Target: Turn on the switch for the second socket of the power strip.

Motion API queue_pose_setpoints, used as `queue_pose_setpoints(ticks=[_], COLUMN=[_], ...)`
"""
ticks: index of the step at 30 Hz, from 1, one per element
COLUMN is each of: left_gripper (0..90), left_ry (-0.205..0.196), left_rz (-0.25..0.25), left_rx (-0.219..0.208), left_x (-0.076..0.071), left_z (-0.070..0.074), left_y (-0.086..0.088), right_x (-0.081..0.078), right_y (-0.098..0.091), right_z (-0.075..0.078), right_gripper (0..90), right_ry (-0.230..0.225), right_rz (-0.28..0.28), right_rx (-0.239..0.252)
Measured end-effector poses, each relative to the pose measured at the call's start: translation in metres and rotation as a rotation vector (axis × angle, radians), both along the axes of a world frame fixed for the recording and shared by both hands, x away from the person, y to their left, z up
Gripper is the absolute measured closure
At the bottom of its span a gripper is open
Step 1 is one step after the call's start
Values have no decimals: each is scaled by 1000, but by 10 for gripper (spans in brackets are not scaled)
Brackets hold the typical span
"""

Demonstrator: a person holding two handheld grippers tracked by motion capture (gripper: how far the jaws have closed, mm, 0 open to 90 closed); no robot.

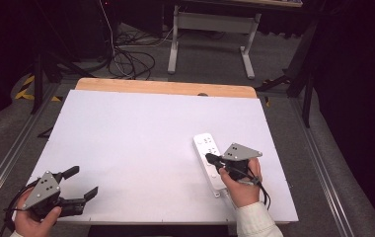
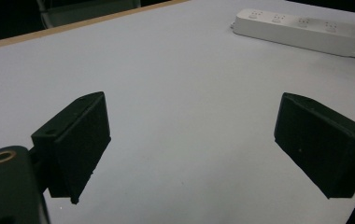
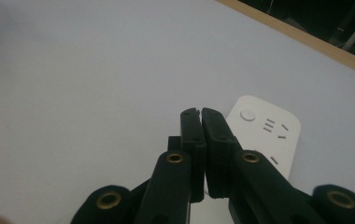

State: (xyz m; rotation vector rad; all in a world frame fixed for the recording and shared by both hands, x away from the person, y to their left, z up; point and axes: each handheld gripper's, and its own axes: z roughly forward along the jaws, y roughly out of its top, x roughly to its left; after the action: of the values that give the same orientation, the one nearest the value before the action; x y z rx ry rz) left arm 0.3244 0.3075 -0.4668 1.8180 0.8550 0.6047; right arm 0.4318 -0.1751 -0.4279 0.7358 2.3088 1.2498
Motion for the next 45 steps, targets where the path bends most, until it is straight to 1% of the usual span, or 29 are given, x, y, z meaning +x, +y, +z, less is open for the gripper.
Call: queue_pose_setpoints(ticks=[3,6,9,11,13,15,17,18,23,28,31,34,38,45], left_gripper=[112,112,112,112,111,109,107,107,105,105,105,105,102,97], left_ry=[-2,-2,-3,-2,-5,-4,-3,-6,-8,-12,-7,-11,-10,-12], left_rz=[0,0,0,0,-1,-1,-1,-1,-2,-4,-4,-5,-4,-5], left_rx=[-3,-2,-3,-3,4,7,-1,5,6,8,3,11,10,13], left_x=[0,0,0,0,0,0,0,0,0,-1,-1,-1,-1,-1], left_z=[0,0,0,0,0,0,0,0,0,0,0,1,1,1], left_y=[0,0,-1,-1,0,0,-1,-1,-1,-1,-1,-1,-1,-1], right_x=[-1,-2,-2,-3,-3,-4,-5,-6,-12,-17,-19,-21,-25,-31], right_y=[0,1,2,2,1,0,-1,-1,-7,-19,-28,-36,-47,-65], right_z=[2,3,4,5,7,9,11,12,18,19,19,18,16,10], right_gripper=[819,720,640,581,541,504,466,454,392,338,315,289,263,219], right_ry=[10,15,6,5,-4,0,2,-5,-15,-24,-33,-30,-29,-12], right_rz=[-5,-15,-21,-25,-28,-28,-27,-25,-29,-49,-59,-74,-100,-137], right_rx=[5,11,13,24,27,36,42,41,50,64,74,82,85,97])
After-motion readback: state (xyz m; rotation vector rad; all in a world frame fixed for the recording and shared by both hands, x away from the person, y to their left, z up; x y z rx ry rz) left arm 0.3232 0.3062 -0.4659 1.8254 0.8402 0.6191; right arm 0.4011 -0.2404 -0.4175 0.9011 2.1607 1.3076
